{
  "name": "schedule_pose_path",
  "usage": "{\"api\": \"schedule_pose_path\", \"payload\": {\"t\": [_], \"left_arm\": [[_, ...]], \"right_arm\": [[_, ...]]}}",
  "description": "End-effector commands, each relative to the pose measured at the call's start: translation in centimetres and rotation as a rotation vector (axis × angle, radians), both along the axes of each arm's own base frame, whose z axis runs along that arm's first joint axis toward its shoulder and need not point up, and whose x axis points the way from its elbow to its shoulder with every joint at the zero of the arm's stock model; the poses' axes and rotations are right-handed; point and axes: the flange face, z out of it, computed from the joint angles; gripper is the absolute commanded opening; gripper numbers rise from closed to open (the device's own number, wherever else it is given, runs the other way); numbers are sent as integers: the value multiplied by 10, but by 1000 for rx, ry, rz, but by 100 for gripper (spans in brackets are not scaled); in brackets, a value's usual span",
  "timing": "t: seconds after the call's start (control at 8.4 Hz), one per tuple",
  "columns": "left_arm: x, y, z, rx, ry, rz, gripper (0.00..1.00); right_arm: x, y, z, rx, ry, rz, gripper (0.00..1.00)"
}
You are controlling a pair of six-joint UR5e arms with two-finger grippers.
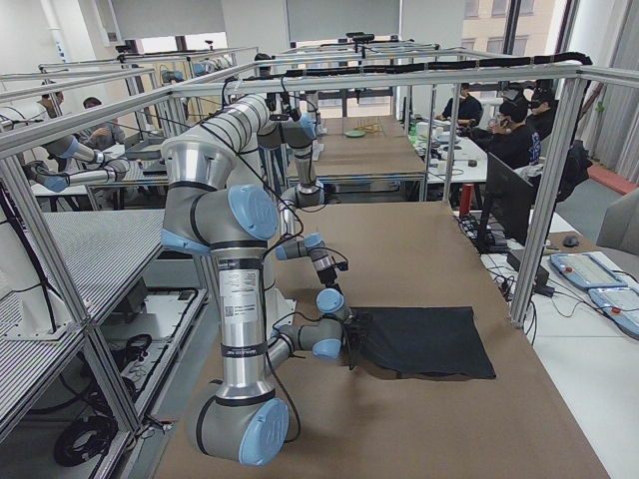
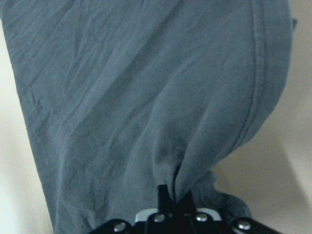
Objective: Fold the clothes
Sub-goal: 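Bring the left gripper to the other near corner and grasp both near corners, then lift the near edge with both grippers and fold it away from the robot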
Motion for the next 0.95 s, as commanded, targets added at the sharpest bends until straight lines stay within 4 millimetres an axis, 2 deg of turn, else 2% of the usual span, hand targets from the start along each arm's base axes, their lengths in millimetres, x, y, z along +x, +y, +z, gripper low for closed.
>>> {"api": "schedule_pose_path", "payload": {"t": [0.0, 0.12, 0.48, 0.6, 0.83], "left_arm": [[12, 10, 2, 1, -11, 4, 72], [20, 15, 8, 5, -26, 1, 72], [15, 15, -1, 7, -6, -1, 0], [5, 16, -15, 14, 21, 1, 0], [-1, 17, -24, 21, 34, 9, 0]], "right_arm": [[1, -1, 2, -1, 3, 2, 0], [0, 0, 3, 4, 9, 19, 0], [0, 1, 7, 3, 15, 25, 0], [0, 1, 6, 2, 14, 26, 0], [4, 2, 11, 4, 22, 24, 0]]}}
